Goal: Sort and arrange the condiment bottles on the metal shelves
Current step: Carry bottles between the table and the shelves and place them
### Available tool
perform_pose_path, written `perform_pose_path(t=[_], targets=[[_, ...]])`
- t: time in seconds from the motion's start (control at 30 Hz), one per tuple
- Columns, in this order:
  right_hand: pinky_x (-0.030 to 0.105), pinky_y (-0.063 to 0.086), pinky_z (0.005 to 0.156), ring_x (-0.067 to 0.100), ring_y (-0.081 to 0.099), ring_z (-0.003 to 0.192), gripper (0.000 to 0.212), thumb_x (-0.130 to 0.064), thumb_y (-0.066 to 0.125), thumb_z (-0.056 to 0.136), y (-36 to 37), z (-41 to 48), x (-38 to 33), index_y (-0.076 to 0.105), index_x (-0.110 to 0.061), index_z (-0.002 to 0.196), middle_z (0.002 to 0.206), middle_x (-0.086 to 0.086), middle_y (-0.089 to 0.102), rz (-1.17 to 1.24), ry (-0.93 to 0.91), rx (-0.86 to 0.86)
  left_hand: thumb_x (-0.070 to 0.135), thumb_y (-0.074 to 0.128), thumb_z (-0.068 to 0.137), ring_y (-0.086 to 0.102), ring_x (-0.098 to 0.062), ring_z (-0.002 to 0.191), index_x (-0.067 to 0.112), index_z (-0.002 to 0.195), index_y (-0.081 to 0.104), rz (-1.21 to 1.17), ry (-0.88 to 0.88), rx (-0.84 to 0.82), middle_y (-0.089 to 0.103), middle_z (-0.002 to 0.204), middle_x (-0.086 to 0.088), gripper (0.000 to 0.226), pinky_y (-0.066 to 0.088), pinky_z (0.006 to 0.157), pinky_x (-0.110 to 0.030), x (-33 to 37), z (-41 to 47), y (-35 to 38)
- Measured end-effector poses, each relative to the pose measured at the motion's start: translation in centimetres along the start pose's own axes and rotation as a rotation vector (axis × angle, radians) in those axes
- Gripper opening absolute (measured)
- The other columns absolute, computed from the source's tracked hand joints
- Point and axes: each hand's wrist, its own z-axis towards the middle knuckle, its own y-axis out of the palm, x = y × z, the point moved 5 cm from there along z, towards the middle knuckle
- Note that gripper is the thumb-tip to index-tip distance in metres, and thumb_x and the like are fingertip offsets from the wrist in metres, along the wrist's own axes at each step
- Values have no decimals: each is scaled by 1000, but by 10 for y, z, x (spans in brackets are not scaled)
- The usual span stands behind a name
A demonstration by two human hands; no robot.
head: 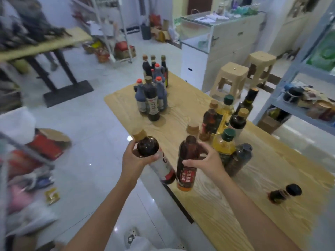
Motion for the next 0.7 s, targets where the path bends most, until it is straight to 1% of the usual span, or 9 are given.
perform_pose_path(t=[0.07,0.13,0.23,0.33,0.37,0.47,0.53,0.63,0.7], targets=[[12,40,69,2,53,89,56,-20,87,60,17,8,-32,52,-30,102,95,-15,57,48,-57,-75,3,82,63,66,-15,99,22,114,55,-51,43,46,70,105,2,62,52,88,-38,24,1,-25],[9,41,61,-3,56,85,48,-15,86,61,37,16,-63,57,-30,96,95,-14,62,100,-113,-162,1,79,63,69,-16,94,16,120,53,-132,97,97,73,100,1,65,53,87,-38,46,0,-53],[13,48,67,7,64,91,51,-11,88,57,72,27,-109,65,-21,101,100,-4,69,159,-203,-268,7,80,60,69,-20,94,16,119,55,-238,191,168,73,100,-2,64,53,81,-36,78,-4,-98],[27,50,81,13,64,99,57,-22,88,52,115,32,-158,66,-20,104,102,-3,70,182,-303,-381,22,75,60,66,-25,92,5,123,55,-383,270,199,69,103,-8,68,53,76,-36,104,-10,-141],[28,50,82,13,64,99,56,-22,88,54,131,31,-175,65,-19,105,103,-3,70,189,-331,-428,25,75,60,65,-25,91,4,123,56,-426,296,206,67,104,-10,69,53,75,-36,111,-13,-155],[23,47,77,11,64,97,45,-18,83,63,181,24,-227,64,-19,104,103,-3,70,207,-415,-559,40,83,55,64,-25,87,4,120,58,-539,327,245,64,100,-12,78,55,75,-38,124,-22,-197],[22,48,75,11,66,93,41,-22,82,61,214,17,-260,66,-20,99,98,-3,71,215,-463,-633,43,84,54,64,-25,85,0,121,57,-575,331,311,65,99,-14,84,55,77,-39,131,-26,-227],[17,48,68,7,68,83,34,-25,83,62,261,7,-303,69,-20,93,89,-4,73,208,-518,-742,40,85,52,66,-23,83,5,112,64,-607,388,412,68,95,-12,72,56,74,-36,140,-34,-272],[18,48,68,9,69,81,37,-29,85,58,290,0,-326,70,-19,91,87,-3,74,209,-549,-806,43,85,51,68,-22,80,8,105,67,-585,435,446,70,91,-10,67,57,70,-33,149,-41,-297]])
